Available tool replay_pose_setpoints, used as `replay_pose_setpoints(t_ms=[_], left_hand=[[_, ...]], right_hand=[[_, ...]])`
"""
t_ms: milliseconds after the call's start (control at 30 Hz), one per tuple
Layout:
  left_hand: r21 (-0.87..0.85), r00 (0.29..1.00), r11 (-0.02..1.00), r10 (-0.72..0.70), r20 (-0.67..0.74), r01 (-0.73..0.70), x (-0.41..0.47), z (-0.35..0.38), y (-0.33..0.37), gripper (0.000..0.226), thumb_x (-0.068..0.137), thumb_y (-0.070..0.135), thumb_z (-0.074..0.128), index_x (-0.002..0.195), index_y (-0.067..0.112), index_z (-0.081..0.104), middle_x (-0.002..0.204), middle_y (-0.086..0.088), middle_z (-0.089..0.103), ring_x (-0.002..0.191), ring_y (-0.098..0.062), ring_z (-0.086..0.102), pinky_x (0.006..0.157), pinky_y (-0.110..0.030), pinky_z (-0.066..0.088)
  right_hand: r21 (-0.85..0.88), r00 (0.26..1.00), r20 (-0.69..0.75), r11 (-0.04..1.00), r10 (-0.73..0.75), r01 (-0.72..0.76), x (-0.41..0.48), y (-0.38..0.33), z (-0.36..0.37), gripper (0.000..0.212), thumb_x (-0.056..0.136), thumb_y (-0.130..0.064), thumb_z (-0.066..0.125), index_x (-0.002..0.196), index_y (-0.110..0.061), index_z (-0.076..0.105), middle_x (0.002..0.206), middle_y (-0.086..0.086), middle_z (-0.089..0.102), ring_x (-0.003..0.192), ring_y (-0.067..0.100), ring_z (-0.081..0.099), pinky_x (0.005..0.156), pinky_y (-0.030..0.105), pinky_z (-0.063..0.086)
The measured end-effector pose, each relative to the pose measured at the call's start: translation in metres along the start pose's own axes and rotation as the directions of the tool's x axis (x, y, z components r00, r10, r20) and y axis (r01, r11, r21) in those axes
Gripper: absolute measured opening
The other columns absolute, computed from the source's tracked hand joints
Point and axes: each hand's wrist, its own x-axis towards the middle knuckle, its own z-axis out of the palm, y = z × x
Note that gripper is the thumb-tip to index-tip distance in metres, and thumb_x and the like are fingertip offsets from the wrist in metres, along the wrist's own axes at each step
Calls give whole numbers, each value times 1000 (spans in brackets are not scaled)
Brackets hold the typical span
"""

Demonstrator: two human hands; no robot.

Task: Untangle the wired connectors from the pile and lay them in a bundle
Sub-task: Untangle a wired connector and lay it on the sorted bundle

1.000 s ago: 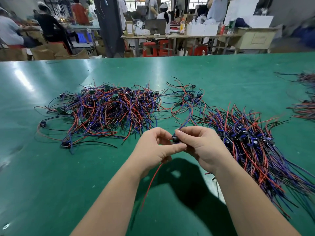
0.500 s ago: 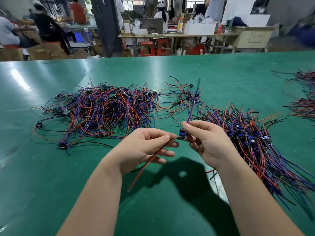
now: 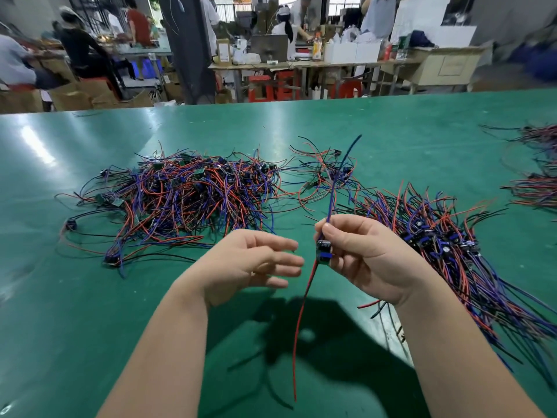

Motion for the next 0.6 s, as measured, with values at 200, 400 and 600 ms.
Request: replay_pose_setpoints(t_ms=[200, 400, 600], left_hand=[[-89, 982, 980, 171, -82, -178, 7, 34, -4, 21, 53, 34, 79, 68, 19, 77, 69, -4, 73, 58, -11, 68, 59, -23, 56], [82, 985, 990, 128, -115, -119, 13, 38, -9, 14, 68, 15, 80, 68, 11, 67, 62, -4, 70, 49, -8, 62, 48, -18, 49], [326, 1000, 945, 3, 4, -4, 11, 41, -16, 17, 74, 13, 81, 73, 14, 63, 55, 4, 65, 48, -5, 57, 48, -16, 46]], right_hand=[[-128, 994, -111, 992, -23, 9, 4, 3, -1, 10, 51, -18, 76, 59, -13, 71, 59, 0, 60, 47, 5, 50, 44, 12, 39], [-144, 961, -237, 983, -143, 110, 5, -3, -5, 12, 63, -13, 71, 72, -9, 65, 59, 2, 66, 49, 8, 58, 44, 13, 41], [-261, 843, -403, 927, -358, 269, 4, -13, -19, 13, 77, 4, 69, 71, -7, 64, 51, -1, 63, 45, 8, 58, 45, 16, 46]])
